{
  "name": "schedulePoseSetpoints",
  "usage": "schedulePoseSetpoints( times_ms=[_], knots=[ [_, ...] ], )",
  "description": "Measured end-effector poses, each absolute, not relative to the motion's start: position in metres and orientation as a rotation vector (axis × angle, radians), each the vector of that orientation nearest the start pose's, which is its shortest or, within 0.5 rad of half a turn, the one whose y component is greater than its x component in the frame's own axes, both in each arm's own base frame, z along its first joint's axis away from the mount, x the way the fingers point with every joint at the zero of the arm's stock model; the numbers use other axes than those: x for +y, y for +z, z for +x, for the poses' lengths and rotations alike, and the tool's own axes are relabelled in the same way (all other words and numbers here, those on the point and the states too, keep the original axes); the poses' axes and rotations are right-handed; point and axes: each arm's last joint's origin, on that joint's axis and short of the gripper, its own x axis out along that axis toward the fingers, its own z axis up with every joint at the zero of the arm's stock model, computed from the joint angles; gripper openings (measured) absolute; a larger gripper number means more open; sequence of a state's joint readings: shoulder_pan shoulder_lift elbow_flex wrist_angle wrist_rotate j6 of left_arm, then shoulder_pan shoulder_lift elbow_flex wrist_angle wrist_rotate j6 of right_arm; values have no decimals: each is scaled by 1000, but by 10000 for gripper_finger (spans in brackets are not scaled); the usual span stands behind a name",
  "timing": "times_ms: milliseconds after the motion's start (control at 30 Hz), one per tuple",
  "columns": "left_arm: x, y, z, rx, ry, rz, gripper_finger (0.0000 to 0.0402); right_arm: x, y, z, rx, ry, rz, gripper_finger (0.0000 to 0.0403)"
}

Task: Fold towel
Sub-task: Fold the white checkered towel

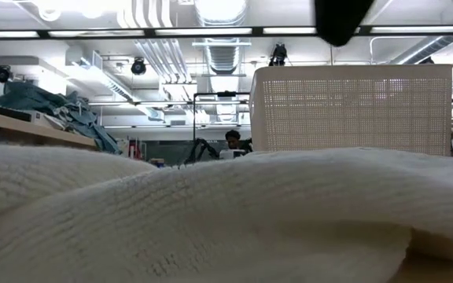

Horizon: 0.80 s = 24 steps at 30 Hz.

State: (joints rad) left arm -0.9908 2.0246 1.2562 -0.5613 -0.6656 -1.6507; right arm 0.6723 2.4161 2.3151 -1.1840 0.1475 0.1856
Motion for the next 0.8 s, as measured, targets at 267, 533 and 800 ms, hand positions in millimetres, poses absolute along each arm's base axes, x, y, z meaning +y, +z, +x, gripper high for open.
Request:
schedulePoseSetpoints(
  times_ms=[267, 533, 800],
  knots=[
    [-283, 119, 215, 938, 566, -438, 0, 303, 187, 376, 1257, 91, -437, 124],
    [-257, 152, 196, 1013, 690, -287, 0, 291, 145, 393, 1166, 41, -298, 130],
    [-289, 202, 168, 945, 358, -535, 0, 267, 132, 410, 1108, -89, -202, 54]
  ],
)
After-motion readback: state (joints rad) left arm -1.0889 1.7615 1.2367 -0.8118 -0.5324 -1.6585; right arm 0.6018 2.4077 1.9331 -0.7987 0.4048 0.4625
